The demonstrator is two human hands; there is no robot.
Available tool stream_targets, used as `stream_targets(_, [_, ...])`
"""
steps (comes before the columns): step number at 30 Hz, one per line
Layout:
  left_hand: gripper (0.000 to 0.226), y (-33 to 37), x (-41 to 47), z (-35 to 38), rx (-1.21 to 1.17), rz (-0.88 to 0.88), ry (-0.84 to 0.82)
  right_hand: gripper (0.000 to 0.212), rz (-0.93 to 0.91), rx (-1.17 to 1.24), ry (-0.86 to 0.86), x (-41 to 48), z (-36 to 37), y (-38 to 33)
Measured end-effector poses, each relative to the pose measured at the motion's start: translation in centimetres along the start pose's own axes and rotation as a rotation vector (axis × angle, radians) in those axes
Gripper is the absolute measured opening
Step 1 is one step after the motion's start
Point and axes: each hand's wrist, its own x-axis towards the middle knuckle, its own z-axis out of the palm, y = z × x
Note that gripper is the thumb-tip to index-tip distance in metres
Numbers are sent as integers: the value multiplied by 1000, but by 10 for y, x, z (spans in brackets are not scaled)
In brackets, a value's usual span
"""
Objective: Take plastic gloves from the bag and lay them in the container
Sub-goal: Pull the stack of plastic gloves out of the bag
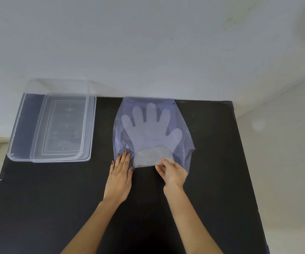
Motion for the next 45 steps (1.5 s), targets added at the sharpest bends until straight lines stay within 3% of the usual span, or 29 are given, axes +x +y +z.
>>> stream_targets(5, [54,1,1,-1,-23,-9,-14,16,-10,-24,-40,2,-9,3])
stream_targets(17, [53,10,1,-5,-103,-62,-30,16,-4,33,-124,-19,-45,11])
stream_targets(32, [53,11,2,-5,-104,-79,-46,15,-113,-122,-162,-33,-77,17])
stream_targets(36, [52,17,-1,-10,-225,-125,30,16,-113,-108,-204,-47,-94,16])
stream_targets(41, [42,44,-40,-26,-410,-173,287,19,-116,-76,-233,-57,-105,7])
stream_targets(43, [34,56,-62,-26,-555,-313,264,22,-106,-59,-251,-60,-108,4])
stream_targets(45, [33,70,-75,-25,-763,-478,128,26,-82,-39,-251,-63,-109,0])
